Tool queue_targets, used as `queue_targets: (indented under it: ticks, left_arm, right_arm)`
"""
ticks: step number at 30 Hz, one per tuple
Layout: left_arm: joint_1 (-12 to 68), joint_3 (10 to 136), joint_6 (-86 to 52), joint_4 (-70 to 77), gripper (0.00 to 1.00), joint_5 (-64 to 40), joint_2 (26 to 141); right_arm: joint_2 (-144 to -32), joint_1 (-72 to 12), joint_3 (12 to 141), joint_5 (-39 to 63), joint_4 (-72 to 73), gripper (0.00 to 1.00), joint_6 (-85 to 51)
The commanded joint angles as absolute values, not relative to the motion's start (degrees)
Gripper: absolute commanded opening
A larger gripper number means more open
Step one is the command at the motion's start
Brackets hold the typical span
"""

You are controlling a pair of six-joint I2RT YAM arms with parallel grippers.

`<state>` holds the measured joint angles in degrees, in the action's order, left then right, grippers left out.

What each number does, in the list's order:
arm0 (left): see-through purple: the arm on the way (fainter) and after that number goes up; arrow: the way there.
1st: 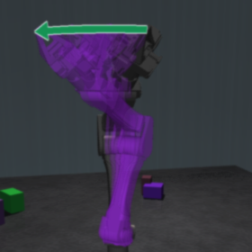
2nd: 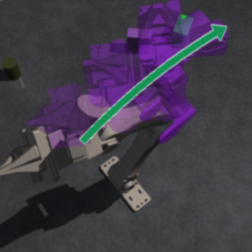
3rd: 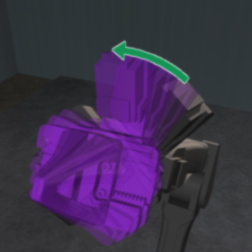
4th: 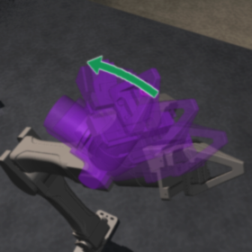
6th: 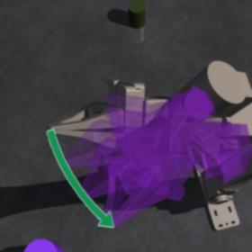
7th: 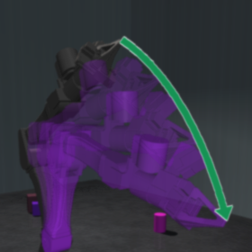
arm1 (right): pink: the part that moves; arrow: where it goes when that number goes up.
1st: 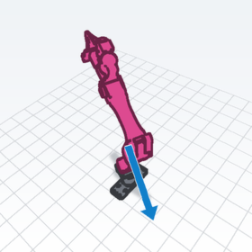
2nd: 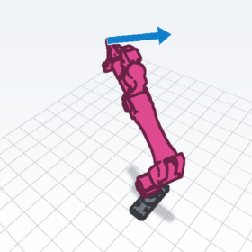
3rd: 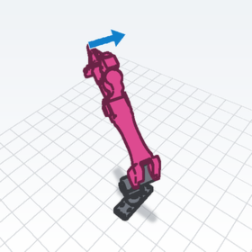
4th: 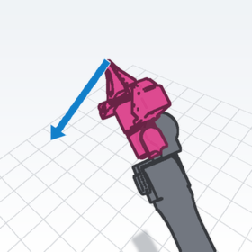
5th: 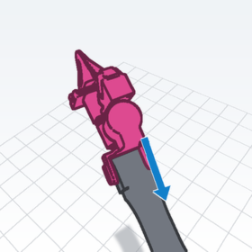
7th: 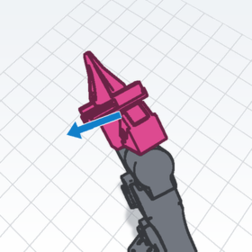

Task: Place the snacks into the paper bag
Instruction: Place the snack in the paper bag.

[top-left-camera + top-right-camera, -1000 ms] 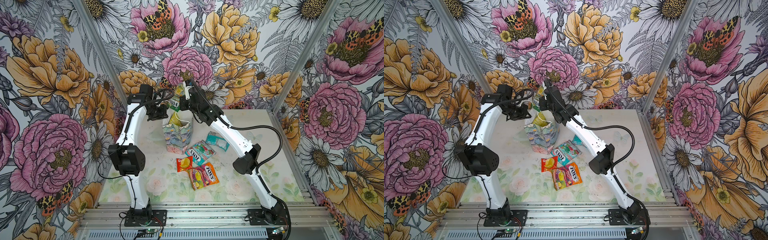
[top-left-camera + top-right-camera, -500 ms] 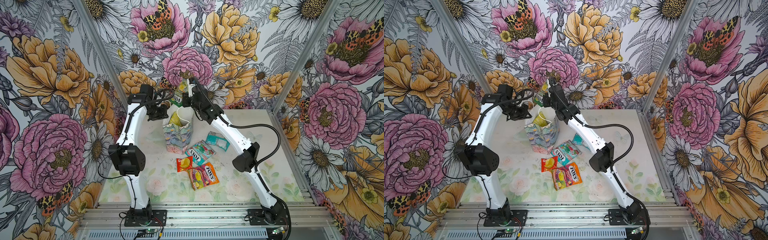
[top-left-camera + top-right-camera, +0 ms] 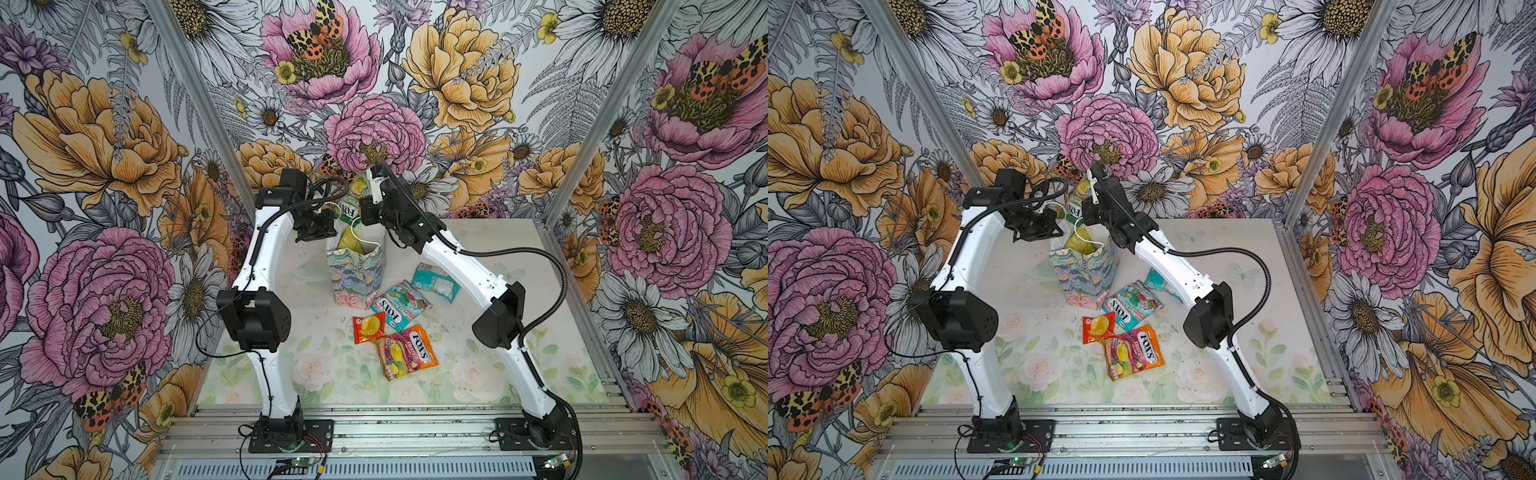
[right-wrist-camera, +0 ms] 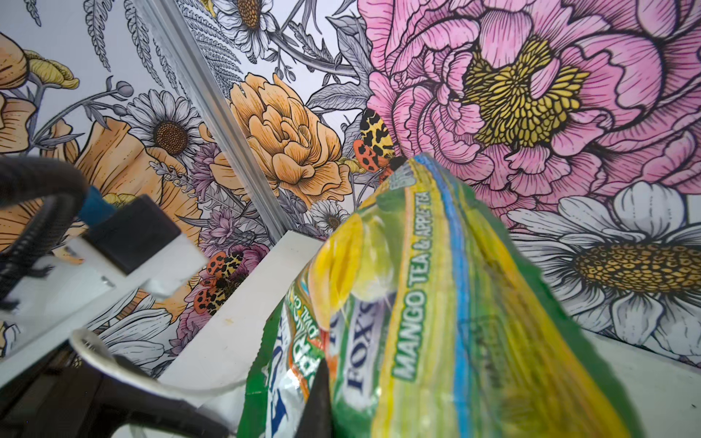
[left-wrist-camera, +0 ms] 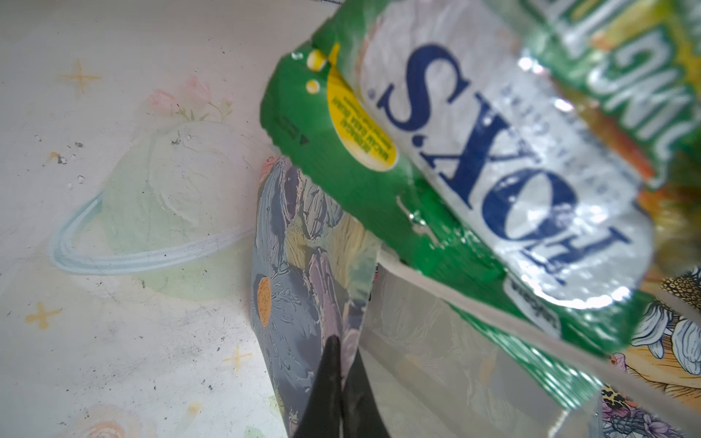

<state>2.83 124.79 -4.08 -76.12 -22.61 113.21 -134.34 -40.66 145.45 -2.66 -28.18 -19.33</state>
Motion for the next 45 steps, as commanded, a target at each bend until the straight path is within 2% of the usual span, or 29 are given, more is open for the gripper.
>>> queue_targets:
  ticks: [1,20,31,45]
  left_arm:
    - [3.2,124.3,-3.2,-76.2,0.00,-24.6,111.4]
    - [2.8,124.1,-3.3,-76.2,0.00,-24.9,111.2]
    - [2.8,124.2,-3.3,-76.2,0.00,-24.8,111.3]
    - [2.7,124.1,-3.3,-76.2,0.00,-24.8,111.0]
  right_arm:
    - [-128.6,-41.0,143.3,-1.2,-25.9,0.00,-18.3]
    - [-117.4,-42.1,127.5,-1.5,-25.9,0.00,-18.3]
    - [-113.0,-42.6,120.7,1.7,-25.9,0.00,-18.6]
    - [-114.8,-42.8,119.5,8.4,-25.9,0.00,-21.6]
